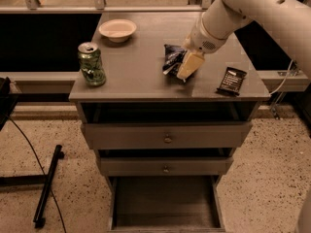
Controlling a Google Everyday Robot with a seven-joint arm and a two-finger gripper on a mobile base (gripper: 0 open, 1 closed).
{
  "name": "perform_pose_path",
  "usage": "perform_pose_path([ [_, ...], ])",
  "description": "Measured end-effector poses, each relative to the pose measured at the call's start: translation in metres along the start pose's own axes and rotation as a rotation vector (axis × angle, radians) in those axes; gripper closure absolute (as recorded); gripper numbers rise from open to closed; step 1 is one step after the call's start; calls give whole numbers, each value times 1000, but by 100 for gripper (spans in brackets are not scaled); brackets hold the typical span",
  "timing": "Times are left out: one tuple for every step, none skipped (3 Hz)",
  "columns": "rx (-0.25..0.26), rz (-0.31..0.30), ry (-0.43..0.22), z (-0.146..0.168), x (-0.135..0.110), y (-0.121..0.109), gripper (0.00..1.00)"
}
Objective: Place blue chip bag into bottom drawer
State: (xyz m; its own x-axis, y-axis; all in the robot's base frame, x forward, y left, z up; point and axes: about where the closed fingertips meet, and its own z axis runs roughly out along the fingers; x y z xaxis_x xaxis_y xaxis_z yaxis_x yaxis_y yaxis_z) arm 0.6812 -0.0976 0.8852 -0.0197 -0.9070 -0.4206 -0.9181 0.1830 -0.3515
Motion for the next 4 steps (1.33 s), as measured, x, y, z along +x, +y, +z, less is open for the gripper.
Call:
perform_pose_path([
  [6,17,-33,4,-3,-2,48],
  [19,-41,-106,-29,-14,22,80],
  [14,-87,-142,-59,-14,50,100],
  [-15,-140,-195,-98,-18,95,100],
])
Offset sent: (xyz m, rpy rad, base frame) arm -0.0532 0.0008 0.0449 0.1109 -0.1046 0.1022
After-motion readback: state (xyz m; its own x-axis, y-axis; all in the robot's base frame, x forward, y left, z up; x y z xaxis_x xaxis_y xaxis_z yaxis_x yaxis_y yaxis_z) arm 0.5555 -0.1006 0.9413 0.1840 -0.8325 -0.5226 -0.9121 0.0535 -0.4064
